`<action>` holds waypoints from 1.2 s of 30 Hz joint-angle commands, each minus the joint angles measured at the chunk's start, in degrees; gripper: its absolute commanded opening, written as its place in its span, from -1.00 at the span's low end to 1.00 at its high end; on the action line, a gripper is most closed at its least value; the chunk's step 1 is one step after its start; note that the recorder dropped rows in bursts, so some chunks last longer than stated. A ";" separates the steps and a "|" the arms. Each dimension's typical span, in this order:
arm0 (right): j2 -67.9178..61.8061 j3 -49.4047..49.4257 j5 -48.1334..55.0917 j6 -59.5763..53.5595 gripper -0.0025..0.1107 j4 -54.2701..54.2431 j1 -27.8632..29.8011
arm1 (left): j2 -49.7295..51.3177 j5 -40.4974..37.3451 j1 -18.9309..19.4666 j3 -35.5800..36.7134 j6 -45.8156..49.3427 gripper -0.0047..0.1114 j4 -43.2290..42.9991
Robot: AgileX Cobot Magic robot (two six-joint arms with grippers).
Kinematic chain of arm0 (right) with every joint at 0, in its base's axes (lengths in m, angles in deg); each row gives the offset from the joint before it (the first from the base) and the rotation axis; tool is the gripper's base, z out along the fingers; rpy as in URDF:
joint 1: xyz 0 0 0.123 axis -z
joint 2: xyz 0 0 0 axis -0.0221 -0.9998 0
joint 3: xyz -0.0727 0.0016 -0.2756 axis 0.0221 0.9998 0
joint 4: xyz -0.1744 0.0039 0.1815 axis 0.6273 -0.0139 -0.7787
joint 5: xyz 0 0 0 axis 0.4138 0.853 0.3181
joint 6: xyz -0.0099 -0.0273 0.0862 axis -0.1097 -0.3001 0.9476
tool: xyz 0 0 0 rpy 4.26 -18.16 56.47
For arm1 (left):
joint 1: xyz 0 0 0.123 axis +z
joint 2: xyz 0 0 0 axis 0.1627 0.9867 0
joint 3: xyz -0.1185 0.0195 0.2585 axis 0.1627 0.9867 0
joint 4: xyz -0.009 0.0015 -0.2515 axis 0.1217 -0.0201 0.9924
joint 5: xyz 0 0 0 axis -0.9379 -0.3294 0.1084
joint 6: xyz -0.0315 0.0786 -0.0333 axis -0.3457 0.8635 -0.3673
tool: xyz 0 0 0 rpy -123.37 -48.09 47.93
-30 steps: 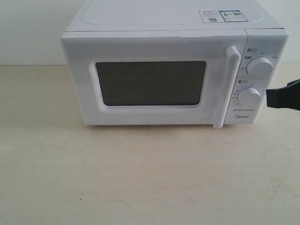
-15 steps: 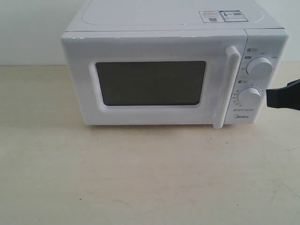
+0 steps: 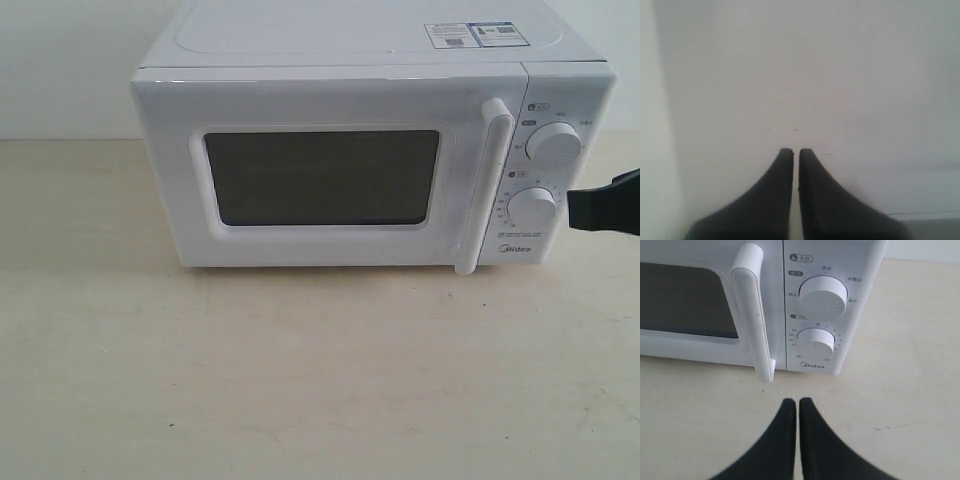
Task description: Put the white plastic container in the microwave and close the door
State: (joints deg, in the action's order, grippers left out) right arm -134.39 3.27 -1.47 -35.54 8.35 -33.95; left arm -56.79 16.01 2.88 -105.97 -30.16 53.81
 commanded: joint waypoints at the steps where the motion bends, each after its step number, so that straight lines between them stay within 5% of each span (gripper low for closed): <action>1: 0.35 0.20 -0.15 0.39 -0.96 0.24 0.18 | -0.50 -0.46 4.31 5.96 -5.71 -0.84 -15.98; 6: 0.35 0.20 -0.27 0.40 -0.96 0.24 0.18 | -0.50 4.67 5.16 13.29 -13.48 -0.84 -21.60; 16: 0.35 0.20 -0.27 0.40 -0.96 0.24 0.18 | -0.50 33.95 5.14 38.02 -43.22 -0.84 -22.91; 21: 0.35 0.20 -0.16 0.40 -0.96 0.24 0.18 | -0.50 58.82 5.27 58.49 -48.71 -0.84 -21.23; 23: 0.35 0.20 -0.16 0.40 -0.96 0.24 0.18 | -0.50 65.44 5.27 61.18 -48.81 -0.84 -21.23; 25: 0.35 0.20 -0.16 0.40 -0.96 0.24 0.18 | -0.50 64.32 5.27 61.18 -48.29 -0.84 -16.48; 29: 0.35 0.20 -0.16 0.40 -0.96 0.24 0.18 | -0.50 54.86 5.27 61.18 -25.54 -0.84 5.65; 36: 0.35 0.20 -0.16 0.40 -0.96 0.24 0.18 | -0.50 38.36 5.27 61.18 -9.61 -0.84 6.75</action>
State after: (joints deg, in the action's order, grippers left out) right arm -134.39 3.27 -1.57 -35.17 8.35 -33.95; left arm -57.15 62.14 7.96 -45.14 -45.89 59.47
